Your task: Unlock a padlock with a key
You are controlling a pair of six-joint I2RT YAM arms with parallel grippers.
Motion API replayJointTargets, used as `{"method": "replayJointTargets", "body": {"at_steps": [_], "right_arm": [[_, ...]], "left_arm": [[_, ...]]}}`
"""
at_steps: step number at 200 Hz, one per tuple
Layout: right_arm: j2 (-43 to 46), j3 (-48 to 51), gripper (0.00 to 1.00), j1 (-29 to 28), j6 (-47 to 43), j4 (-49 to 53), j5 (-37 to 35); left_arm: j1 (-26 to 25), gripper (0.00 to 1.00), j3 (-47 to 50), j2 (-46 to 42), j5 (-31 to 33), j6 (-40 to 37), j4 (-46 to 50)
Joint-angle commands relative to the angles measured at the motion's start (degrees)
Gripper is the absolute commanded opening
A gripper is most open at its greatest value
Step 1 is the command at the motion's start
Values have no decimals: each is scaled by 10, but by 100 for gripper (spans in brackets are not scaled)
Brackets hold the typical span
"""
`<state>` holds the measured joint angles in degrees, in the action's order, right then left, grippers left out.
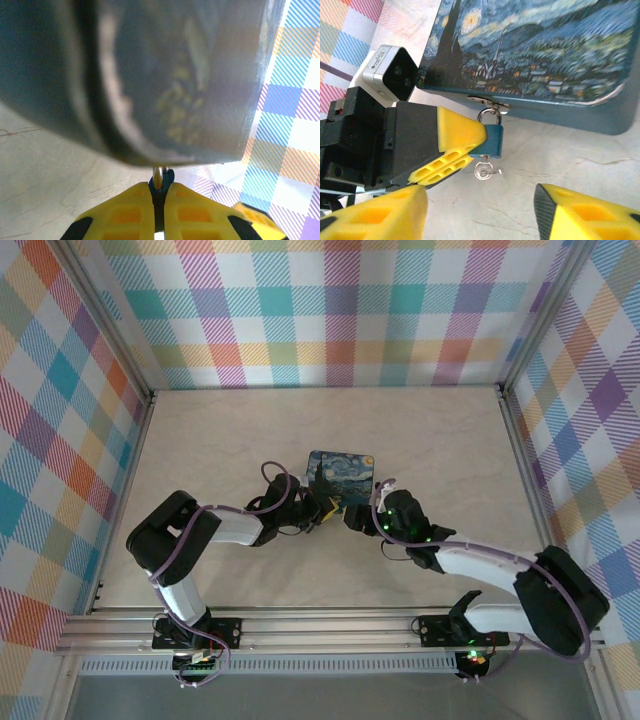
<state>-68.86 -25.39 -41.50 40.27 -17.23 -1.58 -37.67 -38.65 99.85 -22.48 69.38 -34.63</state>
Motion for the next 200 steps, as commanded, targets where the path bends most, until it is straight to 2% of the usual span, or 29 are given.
{"method": "replayJointTargets", "body": {"at_steps": [1, 35, 59, 100, 145, 170, 200], "right_arm": [[49, -26, 72, -3, -121, 66, -48], [122, -19, 100, -3, -255, 48, -76], [154, -22, 100, -3, -374, 37, -64], [164, -54, 100, -3, -555, 113, -57], [164, -14, 100, -17, -741, 123, -103], [168, 17, 100, -34, -811, 90, -126], [152, 33, 100, -55, -852, 56, -141]], "left_arm": [[2, 0, 6, -24, -3, 12, 7], [1, 0, 6, -27, -3, 17, 12], [1, 0, 4, -28, -5, 25, 14], [1, 0, 2, -29, -6, 42, 8], [1, 0, -2, -27, -13, 54, 4], [1, 0, -4, -24, -12, 60, 5], [0, 0, -7, -16, -13, 70, -3]]}}
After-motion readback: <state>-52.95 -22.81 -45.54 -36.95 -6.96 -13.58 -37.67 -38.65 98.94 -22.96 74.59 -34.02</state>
